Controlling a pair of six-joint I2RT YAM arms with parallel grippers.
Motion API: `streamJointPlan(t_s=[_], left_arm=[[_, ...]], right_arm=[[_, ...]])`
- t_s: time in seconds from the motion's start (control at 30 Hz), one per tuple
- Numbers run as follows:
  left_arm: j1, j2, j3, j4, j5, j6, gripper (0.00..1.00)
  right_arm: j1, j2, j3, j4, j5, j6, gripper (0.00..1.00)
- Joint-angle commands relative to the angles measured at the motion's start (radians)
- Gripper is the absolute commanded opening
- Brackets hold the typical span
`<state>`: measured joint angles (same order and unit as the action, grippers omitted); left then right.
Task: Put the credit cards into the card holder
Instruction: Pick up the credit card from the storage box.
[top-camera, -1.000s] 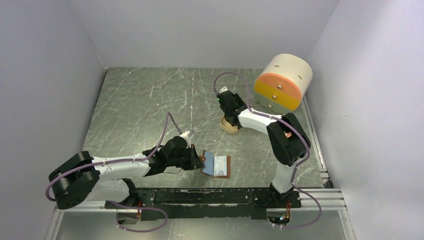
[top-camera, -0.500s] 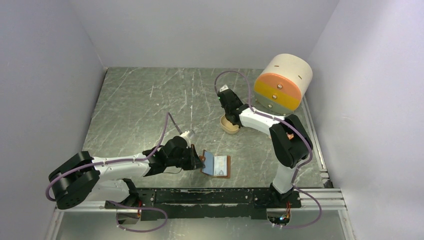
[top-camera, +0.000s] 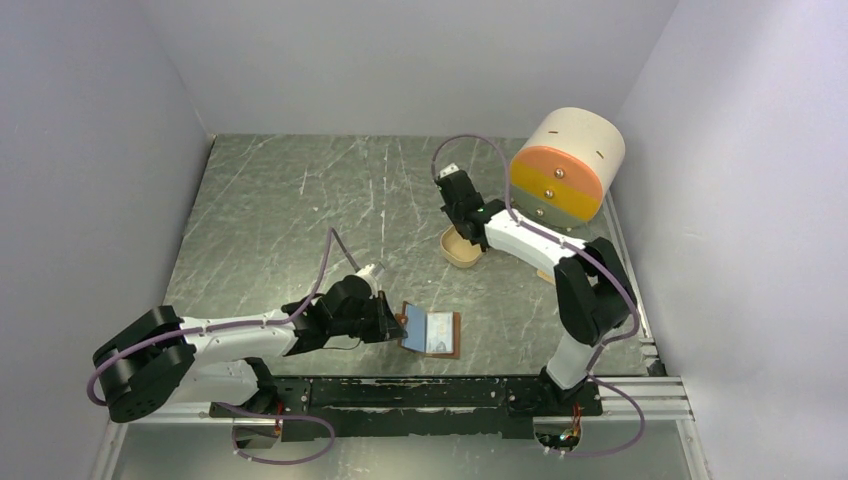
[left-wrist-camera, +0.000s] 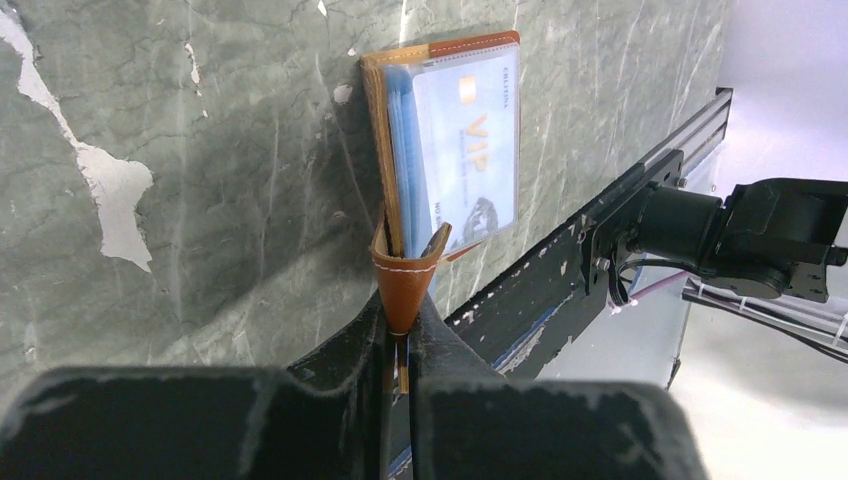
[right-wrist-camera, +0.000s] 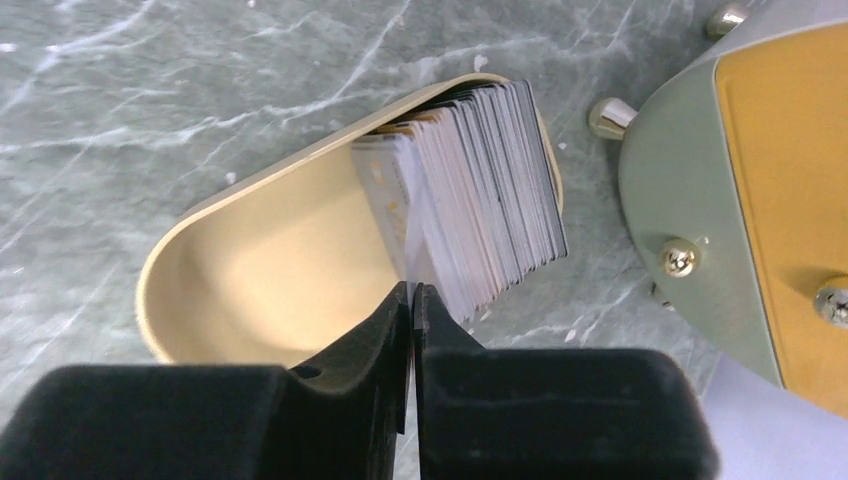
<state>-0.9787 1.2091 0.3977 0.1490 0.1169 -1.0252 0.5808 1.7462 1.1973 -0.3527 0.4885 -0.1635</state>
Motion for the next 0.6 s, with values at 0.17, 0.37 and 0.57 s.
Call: streamJointPlan(t_s=[0.17,0.37,0.57], left_arm=[[0.003,0.033,0.015,0.012,-0.014,-0.019,0.09],[0.011,0.023,0.011,0.024,-0.049,-0.045,0.1],[0.03,0.032,0.002,0.057,-0.05,-0.063,0.1]], right_arm=[[0.054,-0.178,0.033,-0.172,-0.183,0.14,0.0],[0.063,-0.369,-0.06,-0.168,-0.352,0.298,0.0],[0.063,-0.599,-0.307,0.016,-0.623,0.595,0.0]])
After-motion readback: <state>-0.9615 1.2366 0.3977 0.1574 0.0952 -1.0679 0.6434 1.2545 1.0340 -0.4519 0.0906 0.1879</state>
